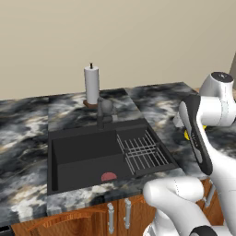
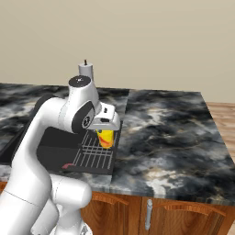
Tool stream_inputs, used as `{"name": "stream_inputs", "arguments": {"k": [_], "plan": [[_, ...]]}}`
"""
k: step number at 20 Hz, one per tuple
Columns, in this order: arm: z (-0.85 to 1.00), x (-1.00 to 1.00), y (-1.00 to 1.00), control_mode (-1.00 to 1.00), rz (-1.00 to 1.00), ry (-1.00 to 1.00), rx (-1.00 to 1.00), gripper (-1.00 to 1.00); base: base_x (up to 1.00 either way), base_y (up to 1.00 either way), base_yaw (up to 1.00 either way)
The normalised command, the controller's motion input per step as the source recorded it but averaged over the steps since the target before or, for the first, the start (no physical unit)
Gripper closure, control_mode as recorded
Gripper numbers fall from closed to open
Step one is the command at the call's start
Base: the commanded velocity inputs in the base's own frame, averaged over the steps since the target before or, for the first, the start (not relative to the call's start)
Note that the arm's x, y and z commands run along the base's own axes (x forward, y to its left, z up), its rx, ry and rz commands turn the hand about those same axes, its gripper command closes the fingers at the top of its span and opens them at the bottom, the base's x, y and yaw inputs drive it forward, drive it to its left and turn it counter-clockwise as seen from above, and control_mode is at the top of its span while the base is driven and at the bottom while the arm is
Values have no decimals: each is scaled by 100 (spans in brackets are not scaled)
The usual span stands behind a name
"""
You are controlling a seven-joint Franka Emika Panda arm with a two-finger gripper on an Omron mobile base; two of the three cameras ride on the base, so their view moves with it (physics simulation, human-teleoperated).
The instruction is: Pick the cup and bowl from the counter and place them on the counter next to the sink.
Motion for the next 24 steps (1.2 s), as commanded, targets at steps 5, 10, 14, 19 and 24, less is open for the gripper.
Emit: {"name": "stream_inputs", "arguments": {"k": [5, 10, 14, 19, 24], "plan": [[-44, 47, -18, -100, 10, 0, 0, 100, 0, 0, 0], [-35, 50, 0, -100, 4, 0, 0, 100, 0, 0, 0], [-12, 78, 0, -100, 0, 3, -2, 100, 0, 0, 0], [0, 64, -26, -100, 0, 11, -2, 100, 0, 0, 0], [-13, 45, -60, -100, 0, 12, 0, 100, 0, 0, 0]]}}
